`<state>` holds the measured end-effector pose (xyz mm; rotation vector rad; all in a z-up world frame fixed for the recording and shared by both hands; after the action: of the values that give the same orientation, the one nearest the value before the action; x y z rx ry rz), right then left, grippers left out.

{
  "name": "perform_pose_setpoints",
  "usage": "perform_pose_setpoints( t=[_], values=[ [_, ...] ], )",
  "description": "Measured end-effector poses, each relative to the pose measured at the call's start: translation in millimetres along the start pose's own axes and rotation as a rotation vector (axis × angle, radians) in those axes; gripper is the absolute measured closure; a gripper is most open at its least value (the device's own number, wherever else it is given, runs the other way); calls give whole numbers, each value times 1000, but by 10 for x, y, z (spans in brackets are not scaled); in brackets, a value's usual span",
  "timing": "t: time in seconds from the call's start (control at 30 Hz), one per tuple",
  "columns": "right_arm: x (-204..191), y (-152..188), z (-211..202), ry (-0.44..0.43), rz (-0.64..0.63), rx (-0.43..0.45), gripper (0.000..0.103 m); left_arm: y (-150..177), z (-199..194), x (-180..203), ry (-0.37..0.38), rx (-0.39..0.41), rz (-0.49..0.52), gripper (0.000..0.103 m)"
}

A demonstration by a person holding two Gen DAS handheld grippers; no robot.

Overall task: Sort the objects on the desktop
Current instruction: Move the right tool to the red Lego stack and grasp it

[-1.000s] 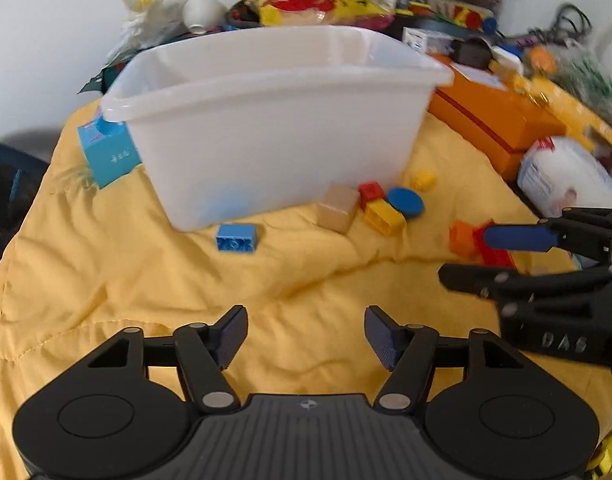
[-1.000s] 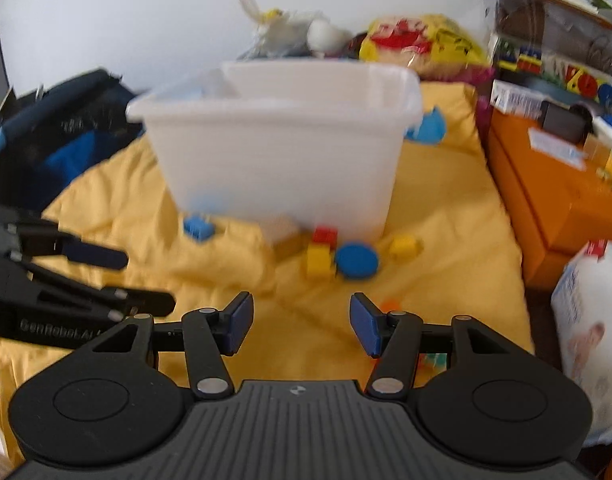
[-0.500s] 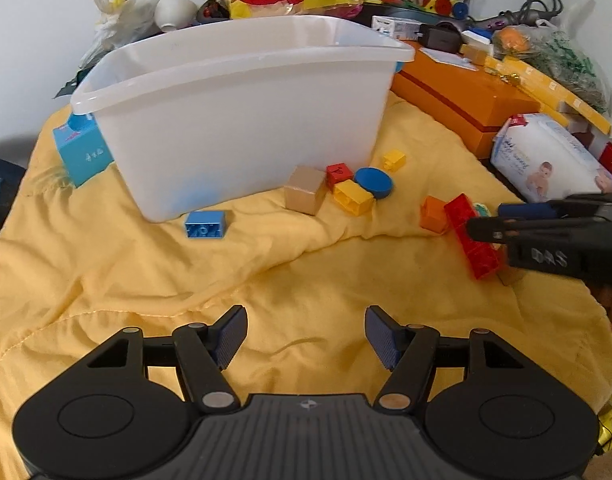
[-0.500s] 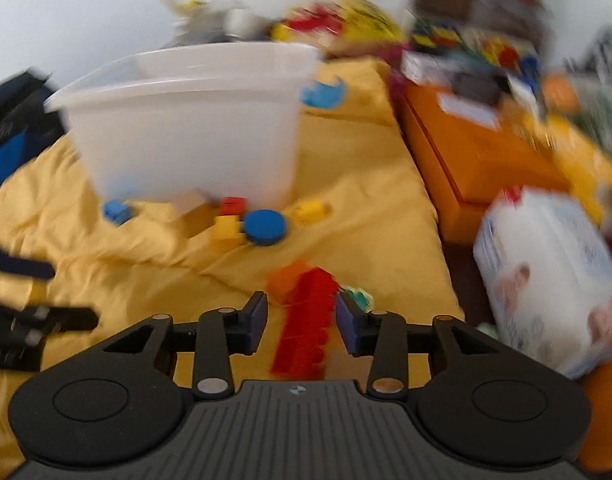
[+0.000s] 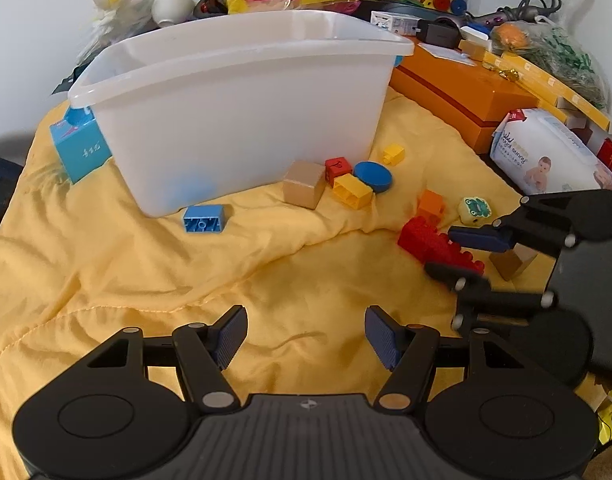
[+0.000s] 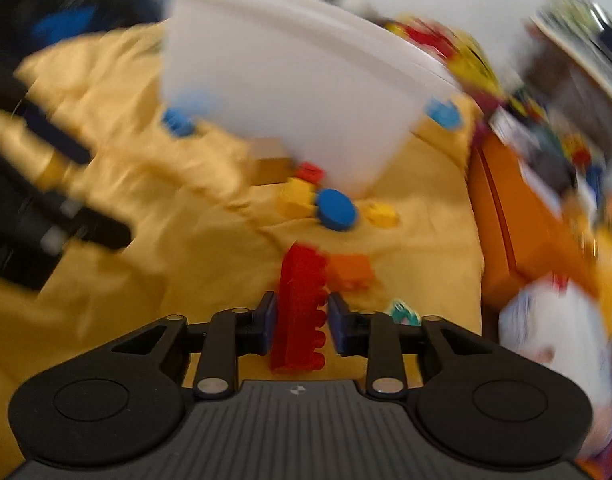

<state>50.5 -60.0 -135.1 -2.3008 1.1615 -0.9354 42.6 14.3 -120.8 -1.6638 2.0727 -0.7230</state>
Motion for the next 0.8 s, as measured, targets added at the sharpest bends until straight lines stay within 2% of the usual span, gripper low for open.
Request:
perform_pose_setpoints(
  t=[0.07, 0.13, 0.3, 0.43, 0.67, 0.8],
  values=[
    [-72, -38, -22, 12, -61, 13, 65, 13, 6, -25, -3, -4, -2, 35],
    [-84, -72, -60, -17, -47, 27, 63, 23, 10, -55, -7, -6, -10, 35],
    [-86, -123, -117, -84, 31, 36, 63, 29, 19, -100, -9, -5, -22, 35],
    [-79, -121, -125, -105, 61, 34, 62, 18, 26, -124, -8, -1, -26, 35],
    [248, -249, -259, -130, 260, 102, 57, -27, 43, -209, -17, 3, -38, 35],
    [402, -217, -124, -178, 389, 54, 57, -67, 72, -266, -32, 7, -33, 35]
  ],
)
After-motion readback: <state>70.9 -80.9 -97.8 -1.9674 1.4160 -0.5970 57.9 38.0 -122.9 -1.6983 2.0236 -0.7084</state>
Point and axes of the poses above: each gripper's, at about its wrist camera, not at the fingertips, and z roughly the way its jaws point, x to its right, y to its underside, the point moved 9 cm from there along z, roughly the way its jaws point
